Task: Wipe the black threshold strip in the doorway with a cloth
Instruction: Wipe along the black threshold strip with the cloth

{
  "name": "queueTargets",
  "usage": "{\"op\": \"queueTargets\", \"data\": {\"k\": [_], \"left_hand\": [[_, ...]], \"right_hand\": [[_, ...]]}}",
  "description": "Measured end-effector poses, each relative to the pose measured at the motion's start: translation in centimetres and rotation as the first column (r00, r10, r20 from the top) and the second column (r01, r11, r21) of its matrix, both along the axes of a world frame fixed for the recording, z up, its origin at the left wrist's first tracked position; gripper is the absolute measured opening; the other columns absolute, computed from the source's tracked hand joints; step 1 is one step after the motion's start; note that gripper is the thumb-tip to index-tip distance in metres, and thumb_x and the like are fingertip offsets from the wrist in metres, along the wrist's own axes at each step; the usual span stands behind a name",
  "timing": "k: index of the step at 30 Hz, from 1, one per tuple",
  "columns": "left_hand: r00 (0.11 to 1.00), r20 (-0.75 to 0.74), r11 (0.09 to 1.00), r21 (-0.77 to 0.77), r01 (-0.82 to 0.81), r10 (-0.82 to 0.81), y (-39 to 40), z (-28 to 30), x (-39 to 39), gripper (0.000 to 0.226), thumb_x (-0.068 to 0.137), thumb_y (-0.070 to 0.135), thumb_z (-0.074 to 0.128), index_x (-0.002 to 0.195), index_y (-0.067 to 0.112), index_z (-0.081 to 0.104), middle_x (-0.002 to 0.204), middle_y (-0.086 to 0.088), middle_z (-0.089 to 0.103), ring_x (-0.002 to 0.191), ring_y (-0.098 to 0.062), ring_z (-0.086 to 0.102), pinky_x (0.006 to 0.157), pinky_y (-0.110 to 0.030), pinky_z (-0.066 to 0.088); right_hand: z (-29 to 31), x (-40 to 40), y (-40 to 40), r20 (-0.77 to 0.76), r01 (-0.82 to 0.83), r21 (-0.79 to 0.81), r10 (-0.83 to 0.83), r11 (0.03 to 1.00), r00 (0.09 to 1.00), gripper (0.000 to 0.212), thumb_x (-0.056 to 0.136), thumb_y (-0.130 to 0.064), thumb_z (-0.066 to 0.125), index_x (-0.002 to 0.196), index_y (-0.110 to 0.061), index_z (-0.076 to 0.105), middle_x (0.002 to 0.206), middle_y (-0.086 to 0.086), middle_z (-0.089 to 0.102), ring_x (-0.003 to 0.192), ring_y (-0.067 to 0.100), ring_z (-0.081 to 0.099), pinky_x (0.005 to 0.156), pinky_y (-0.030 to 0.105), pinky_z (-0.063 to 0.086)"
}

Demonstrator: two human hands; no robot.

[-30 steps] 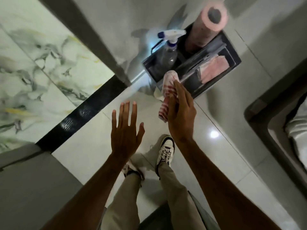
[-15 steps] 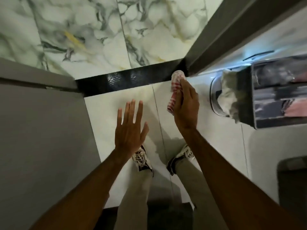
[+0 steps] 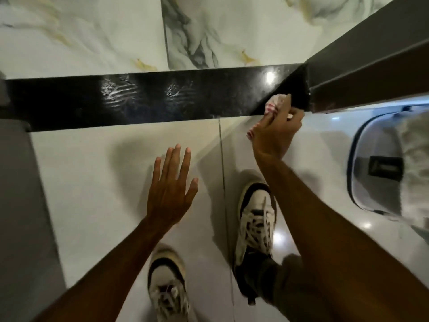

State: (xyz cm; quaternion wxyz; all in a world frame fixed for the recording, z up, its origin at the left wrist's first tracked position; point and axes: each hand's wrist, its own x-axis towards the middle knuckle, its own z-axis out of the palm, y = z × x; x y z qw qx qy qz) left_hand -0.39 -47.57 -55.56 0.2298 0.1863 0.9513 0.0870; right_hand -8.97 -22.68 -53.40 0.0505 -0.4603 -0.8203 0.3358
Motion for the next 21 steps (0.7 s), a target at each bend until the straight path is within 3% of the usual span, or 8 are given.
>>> {"op": "queueTargets", "data": {"k": [1,3,6,9,11,15,19,21], "left_hand": [[0.999,0.019,0.999,0.024,0.031,-0.032,0.1,-2.9,-0.5,0.075,0.109,0.052,0.029,0.170,0.008,0.029,0.177,-0.023,0.025,0.165,-0.043,0.023,0.135,-0.064,0.020],[0.992,-0.008,0.991,0.054,0.124,-0.124,0.1,-7.2,-1.8,0.075,0.108,0.051,0.031,0.171,0.009,0.026,0.179,-0.022,0.019,0.167,-0.043,0.018,0.135,-0.065,0.018],[0.957,-0.193,0.970,0.067,0.234,-0.217,-0.4,-11.7,-3.7,0.073,0.110,0.051,0.032,0.172,0.015,0.020,0.181,-0.017,0.015,0.168,-0.039,0.015,0.136,-0.064,0.013],[0.929,-0.301,0.964,0.088,0.252,-0.215,-0.6,-13.1,-4.2,0.075,0.110,0.055,0.032,0.174,0.018,0.018,0.183,-0.014,0.013,0.169,-0.035,0.013,0.137,-0.061,0.008],[0.928,-0.301,0.963,0.087,0.253,-0.217,-0.4,-13.1,-4.1,0.076,0.109,0.056,0.033,0.174,0.018,0.018,0.183,-0.013,0.013,0.170,-0.033,0.012,0.138,-0.060,0.006],[0.931,-0.260,0.959,0.051,0.278,-0.256,-0.4,-12.1,-4.4,0.077,0.108,0.055,0.036,0.173,0.019,0.017,0.182,-0.012,0.013,0.169,-0.034,0.013,0.138,-0.058,0.002],[0.939,-0.244,0.964,0.044,0.262,-0.244,0.1,-11.3,-4.8,0.077,0.107,0.055,0.036,0.172,0.017,0.024,0.181,-0.014,0.016,0.167,-0.035,0.017,0.137,-0.053,-0.004],[0.936,-0.258,0.964,0.050,0.262,-0.241,0.0,-11.7,-4.7,0.077,0.108,0.057,0.031,0.173,0.017,0.023,0.181,-0.014,0.016,0.168,-0.034,0.015,0.137,-0.052,-0.006]], "right_hand": [[-2.5,-0.3,0.7,0.005,-0.024,0.056,0.024,0.998,1.000,0.053,0.115,-0.025,0.050,0.164,-0.007,0.041,0.148,0.020,0.051,0.122,-0.004,0.059,0.106,0.012,0.050],[-6.5,-0.6,1.9,0.087,-0.131,0.265,0.111,0.955,0.990,0.054,0.109,-0.025,0.053,0.160,-0.008,0.049,0.148,0.025,0.053,0.131,0.022,0.059,0.111,0.025,0.044],[-11.2,-2.5,3.1,0.050,-0.162,0.478,0.157,0.863,0.986,0.048,0.098,-0.020,0.059,0.144,-0.008,0.065,0.141,0.027,0.060,0.123,0.044,0.061,0.109,0.037,0.039],[-12.9,-5.1,2.4,-0.014,-0.193,0.448,0.223,0.873,0.975,0.056,0.100,-0.023,0.053,0.154,-0.010,0.055,0.162,0.022,0.047,0.148,0.043,0.048,0.123,0.048,0.045],[-13.2,-5.9,0.7,0.005,-0.323,0.412,0.352,0.852,0.936,0.062,0.107,-0.026,0.048,0.167,-0.012,0.038,0.176,0.018,0.031,0.163,0.040,0.030,0.132,0.053,0.038],[-13.2,-1.8,-1.9,0.038,-0.654,0.392,0.700,0.647,0.714,0.063,0.111,-0.022,0.045,0.171,-0.010,0.027,0.181,0.017,0.017,0.170,0.035,0.014,0.136,0.054,0.030],[-12.4,5.9,-0.9,0.109,-0.603,0.370,0.612,0.707,0.784,0.059,0.111,-0.012,0.049,0.168,-0.011,0.035,0.178,0.017,0.028,0.167,0.035,0.025,0.125,0.057,0.048],[-12.4,5.1,0.7,0.140,-0.526,0.386,0.515,0.758,0.845,0.061,0.112,-0.014,0.046,0.170,-0.009,0.028,0.179,0.019,0.022,0.168,0.037,0.021,0.129,0.057,0.042]]}}
